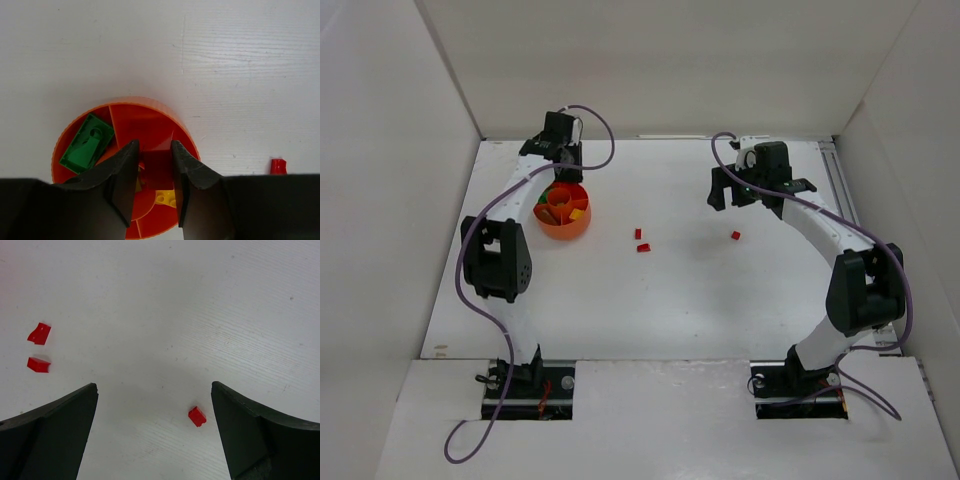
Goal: Sort the legos into containers by color
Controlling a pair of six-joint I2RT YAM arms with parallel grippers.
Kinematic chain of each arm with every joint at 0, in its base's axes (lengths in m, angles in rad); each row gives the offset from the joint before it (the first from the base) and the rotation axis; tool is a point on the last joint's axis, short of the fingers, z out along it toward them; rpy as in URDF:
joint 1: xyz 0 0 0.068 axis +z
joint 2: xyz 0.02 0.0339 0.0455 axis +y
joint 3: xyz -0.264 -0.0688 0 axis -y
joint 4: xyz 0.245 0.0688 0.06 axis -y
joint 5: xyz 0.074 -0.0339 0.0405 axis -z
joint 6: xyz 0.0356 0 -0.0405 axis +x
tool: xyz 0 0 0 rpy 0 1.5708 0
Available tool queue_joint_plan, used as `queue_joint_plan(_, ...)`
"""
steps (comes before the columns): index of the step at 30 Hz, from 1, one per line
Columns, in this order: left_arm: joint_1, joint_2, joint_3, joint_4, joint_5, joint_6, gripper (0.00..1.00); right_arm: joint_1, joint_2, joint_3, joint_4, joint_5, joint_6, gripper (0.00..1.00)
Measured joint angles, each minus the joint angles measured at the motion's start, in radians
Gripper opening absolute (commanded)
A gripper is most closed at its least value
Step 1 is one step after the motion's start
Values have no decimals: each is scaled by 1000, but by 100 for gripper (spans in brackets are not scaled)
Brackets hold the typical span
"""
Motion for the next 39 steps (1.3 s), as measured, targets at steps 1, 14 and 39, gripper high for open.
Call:
queue_joint_plan(1,0,0,0,-2,-2,0,34,0,0,-1,0,0,0,100)
queue_joint_plan(14,-43,-67,0,-5,-10,1,100,0,-16,-43,11,10,3,100)
queue_joint_plan(39,-383,74,-250,220,-8,-237,65,-157,-405,-315,67,219,208,100)
